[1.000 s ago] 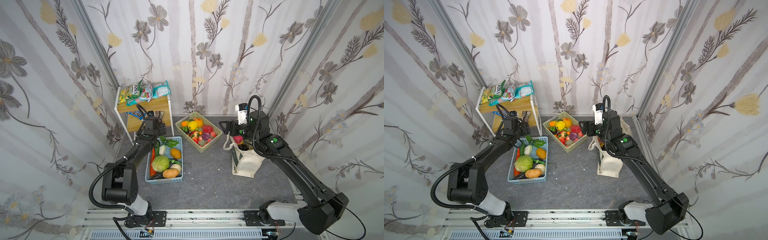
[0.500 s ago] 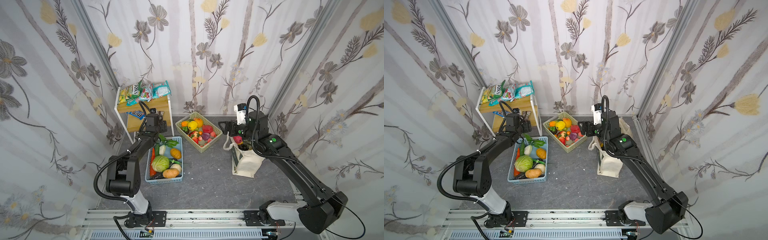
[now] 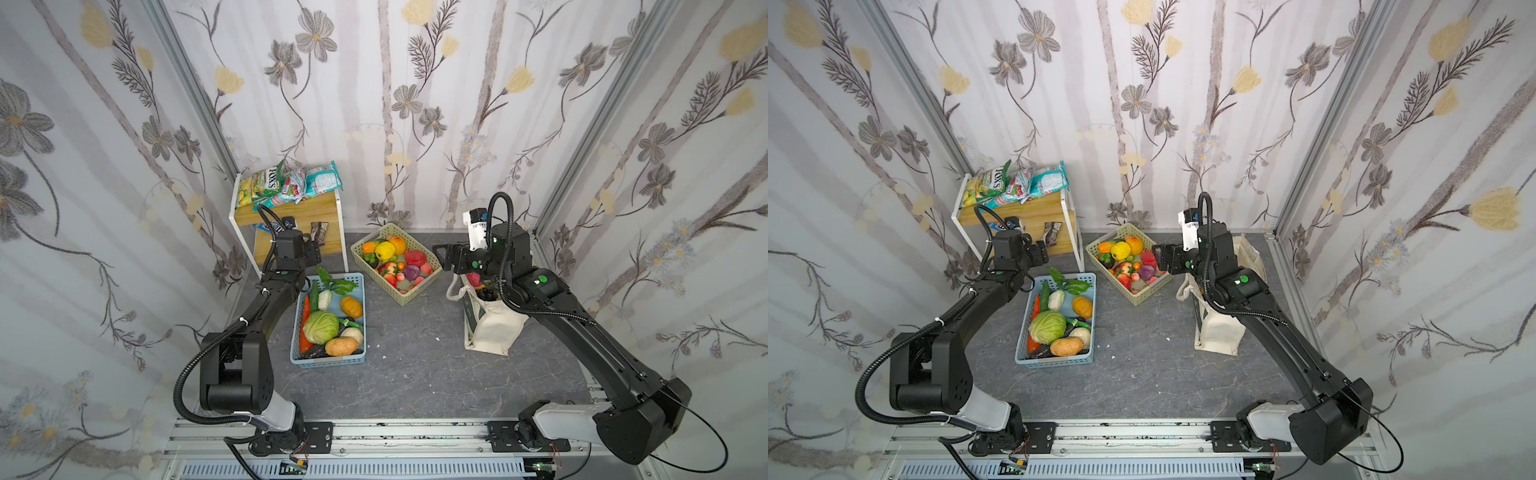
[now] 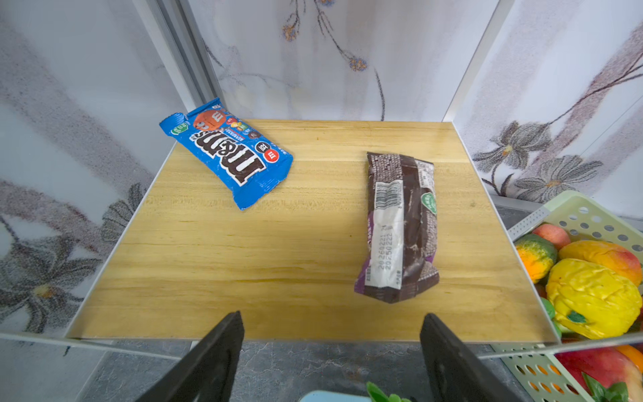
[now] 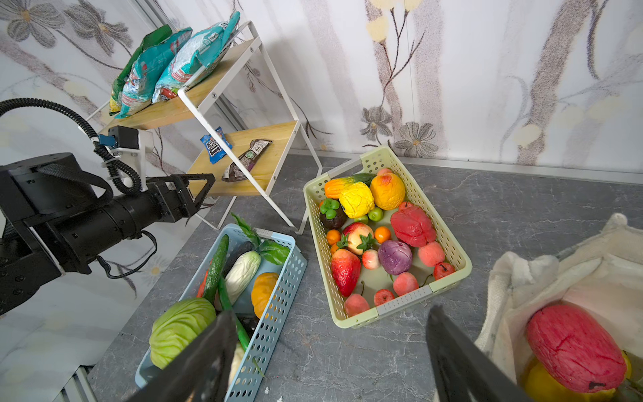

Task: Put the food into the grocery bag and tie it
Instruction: 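Lower the left gripper onto the brown chocolate bar wrapper and grasp it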

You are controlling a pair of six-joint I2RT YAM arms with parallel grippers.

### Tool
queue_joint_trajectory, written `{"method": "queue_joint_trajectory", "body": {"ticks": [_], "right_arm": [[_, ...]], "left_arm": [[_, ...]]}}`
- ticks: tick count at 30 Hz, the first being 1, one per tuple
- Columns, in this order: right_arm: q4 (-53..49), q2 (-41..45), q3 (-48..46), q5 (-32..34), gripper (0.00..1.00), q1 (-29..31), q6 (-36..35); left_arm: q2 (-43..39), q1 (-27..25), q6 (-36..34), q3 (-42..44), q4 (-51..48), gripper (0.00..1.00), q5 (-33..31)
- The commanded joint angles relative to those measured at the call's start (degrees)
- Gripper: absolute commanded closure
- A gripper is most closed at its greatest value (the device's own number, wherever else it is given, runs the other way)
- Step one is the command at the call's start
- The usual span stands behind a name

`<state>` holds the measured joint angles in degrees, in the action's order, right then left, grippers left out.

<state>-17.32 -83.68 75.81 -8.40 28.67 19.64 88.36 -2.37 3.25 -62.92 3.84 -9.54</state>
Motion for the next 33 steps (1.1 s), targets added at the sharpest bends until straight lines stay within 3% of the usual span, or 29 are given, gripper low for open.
{"method": "queue_joint_trajectory", "body": {"ticks": [1, 4, 11, 23, 33], "right_arm": [[2.71, -0.17, -0.43, 0.58, 0.16, 0.14, 0.59], [2.73, -0.05, -0.8, 0.76, 0.16, 0.11, 0.58], [3.08, -0.06, -1.37, 0.93, 0.16, 0.16, 0.75], [2.54, -0.7, -0.43, 1.02, 0.16, 0.6, 0.84], [1.83, -1.0, 0.2, 1.13, 0.16, 0.69, 0.4]], "left_arm": [[-0.03, 0.44, 0.88, 0.59, 3.83, 0.18, 5.21], [1.39, 0.44, 1.62, 0.1, 4.92, 0.18, 8.88], [5.43, 0.36, 2.97, -1.22, 8.47, 0.18, 9.43], [11.18, -2.24, -0.29, -3.3, 11.9, 0.21, 6.41], [12.11, -2.73, -2.29, -1.83, 12.46, 0.42, 5.07]]}}
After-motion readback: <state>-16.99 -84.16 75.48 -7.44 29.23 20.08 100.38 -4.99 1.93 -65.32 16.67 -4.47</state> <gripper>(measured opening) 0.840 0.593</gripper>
